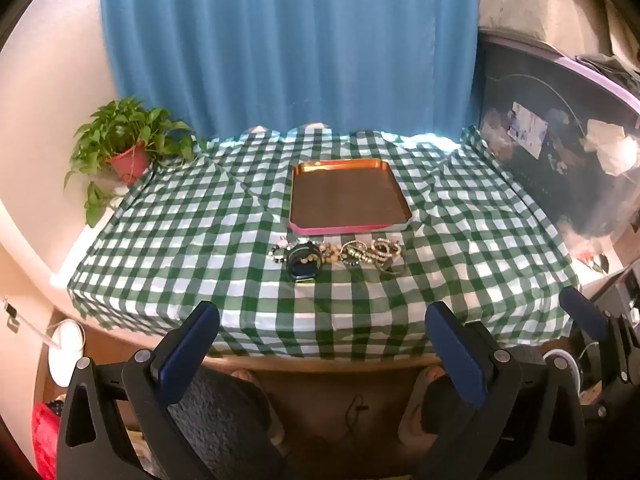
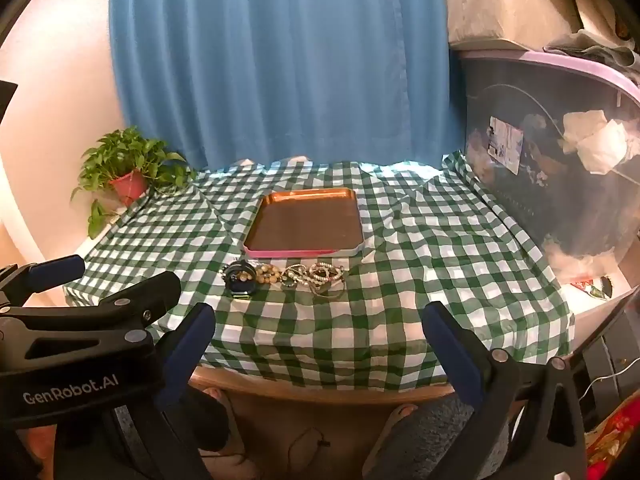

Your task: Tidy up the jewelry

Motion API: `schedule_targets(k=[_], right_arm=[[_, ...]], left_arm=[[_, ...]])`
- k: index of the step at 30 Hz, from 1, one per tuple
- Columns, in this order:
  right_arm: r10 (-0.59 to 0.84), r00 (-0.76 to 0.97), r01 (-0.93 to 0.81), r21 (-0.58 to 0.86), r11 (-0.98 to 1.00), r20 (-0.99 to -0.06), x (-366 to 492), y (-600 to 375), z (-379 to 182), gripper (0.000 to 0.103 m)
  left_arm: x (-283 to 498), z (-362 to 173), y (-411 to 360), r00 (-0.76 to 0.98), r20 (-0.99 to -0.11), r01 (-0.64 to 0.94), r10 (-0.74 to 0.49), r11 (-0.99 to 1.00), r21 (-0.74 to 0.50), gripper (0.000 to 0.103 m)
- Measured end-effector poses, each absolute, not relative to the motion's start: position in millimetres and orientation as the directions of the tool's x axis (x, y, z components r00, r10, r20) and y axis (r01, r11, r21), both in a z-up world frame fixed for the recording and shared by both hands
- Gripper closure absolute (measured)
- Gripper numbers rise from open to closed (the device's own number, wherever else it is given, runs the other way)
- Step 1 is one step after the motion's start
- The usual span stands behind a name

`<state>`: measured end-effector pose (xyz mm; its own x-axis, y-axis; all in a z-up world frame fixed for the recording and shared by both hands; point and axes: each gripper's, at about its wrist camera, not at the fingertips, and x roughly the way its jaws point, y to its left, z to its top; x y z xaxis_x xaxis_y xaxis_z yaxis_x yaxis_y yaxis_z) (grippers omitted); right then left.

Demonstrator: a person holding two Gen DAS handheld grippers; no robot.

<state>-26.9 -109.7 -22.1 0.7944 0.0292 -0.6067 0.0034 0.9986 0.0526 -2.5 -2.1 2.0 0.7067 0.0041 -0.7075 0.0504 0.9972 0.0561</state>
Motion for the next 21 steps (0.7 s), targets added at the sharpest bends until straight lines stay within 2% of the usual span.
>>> schedule_targets(k=[4,5,6,21], right_arm=[[0.043,0.770,0.011,0.081,0.997,-0.637,-25,-115,-28,0.000],[0.035,0.766,0.011,0.068,0.998,-0.642,-22,-115,-32,0.000],[0.021,0.760,0.012,0.047,0.999,-0.650,-19,-111,-33,0.000],[0.003,0.776,0.025,0.036,0.999,-0.631,-24,-108,-32,0.000]], left_arm=[[-5,-7,-9,0.707,-0.707,0.045,0.015,0.997,0.067,0.001],[7,-9,2,0.660,-0.751,0.053,-0.018,0.998,0.022,0.001],[14,-12,7,0.657,-0.754,0.054,-0.025,0.998,0.014,0.001],[12,-9,6,0.675,-0.738,0.055,-0.015,0.998,0.030,0.001]])
